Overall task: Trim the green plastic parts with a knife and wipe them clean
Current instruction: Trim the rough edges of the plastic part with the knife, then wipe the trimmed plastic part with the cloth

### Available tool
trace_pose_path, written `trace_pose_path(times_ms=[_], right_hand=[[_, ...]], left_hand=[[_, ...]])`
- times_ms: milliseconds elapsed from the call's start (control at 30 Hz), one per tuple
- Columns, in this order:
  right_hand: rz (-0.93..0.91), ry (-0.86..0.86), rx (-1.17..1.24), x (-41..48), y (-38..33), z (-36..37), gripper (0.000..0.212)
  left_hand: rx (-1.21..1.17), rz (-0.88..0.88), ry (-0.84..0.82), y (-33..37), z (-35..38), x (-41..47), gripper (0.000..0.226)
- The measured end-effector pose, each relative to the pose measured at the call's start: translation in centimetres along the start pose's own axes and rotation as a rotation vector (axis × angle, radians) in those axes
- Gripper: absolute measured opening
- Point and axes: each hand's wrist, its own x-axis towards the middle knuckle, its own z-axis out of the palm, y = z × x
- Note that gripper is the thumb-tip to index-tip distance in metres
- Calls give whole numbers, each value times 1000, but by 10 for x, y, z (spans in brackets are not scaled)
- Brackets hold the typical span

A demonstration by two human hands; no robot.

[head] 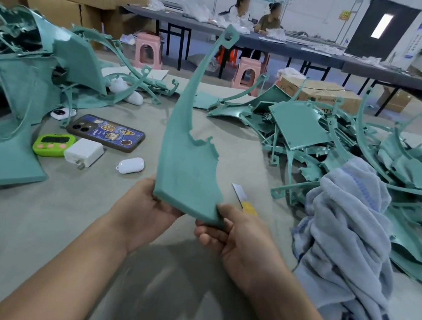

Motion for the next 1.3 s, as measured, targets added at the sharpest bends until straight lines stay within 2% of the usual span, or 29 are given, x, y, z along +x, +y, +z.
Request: trace_pose_path(times_ms=[67, 133, 200, 267, 333, 400, 467, 500, 567, 633, 667, 733, 767, 800, 833, 900, 1000, 1067, 1100, 1167, 1233, 1300], right_hand=[[4, -7, 35, -2, 2, 2, 26], [4, -12, 80, -3, 3, 4, 27], [6, -3, 78, -3, 4, 7, 29], [-11, 6, -46, -5, 6, 10, 30], [-77, 16, -224, -9, 7, 14, 27], [-236, 106, -536, -16, 3, 10, 19], [-515, 337, -965, -27, -10, -4, 9], [-688, 468, -1081, -35, -20, -13, 5], [-996, 710, -1114, -54, -47, -34, 10], [-1117, 951, -1135, -64, -73, -63, 27], [-1036, 1018, -1225, -66, -84, -77, 39], [-657, 962, -1385, -63, -93, -96, 59], [-503, 877, -1409, -60, -90, -99, 56], [-436, 784, -1424, -58, -86, -99, 43], [-476, 707, -1443, -56, -81, -97, 29], [-716, 609, -1419, -52, -72, -86, 17], [-1009, 535, -1264, -50, -61, -52, 23], [-1111, 587, -1303, -45, -54, -33, 24], [-1115, 639, -1332, -42, -52, -27, 25], [-940, 685, -1282, -33, -59, -25, 21], [-721, 680, -1056, -27, -74, -30, 12], [-742, 772, -851, -28, -87, -35, 9]], left_hand=[[-5, -39, -85, 3, -7, -2, 46], [74, -101, -140, 5, -14, 0, 66], [137, -217, -216, 4, -14, -3, 62], [212, -181, -229, 0, -10, -4, 54], [225, -19, -95, -5, -3, -1, 44], [161, 103, 138, -12, 2, 4, 45], [175, 232, 372, -12, -1, 7, 47], [231, 277, 463, -12, -5, 9, 47], [401, 330, 618, -11, -11, 11, 39], [543, 358, 721, -9, -14, 11, 26], [583, 363, 737, -8, -14, 11, 23], [662, 336, 720, -8, -14, 11, 24], [708, 303, 704, -8, -13, 11, 25], [757, 265, 691, -9, -11, 10, 25], [798, 234, 678, -11, -9, 10, 24], [848, 202, 635, -15, -4, 7, 24], [833, 194, 488, -18, 5, 4, 36], [859, 213, 451, -18, 6, 3, 41], [872, 220, 457, -16, 7, 3, 37], [861, 189, 472, -14, 5, 2, 32], [831, 146, 485, -10, 5, 3, 29], [791, 126, 486, -7, 4, 4, 31]])
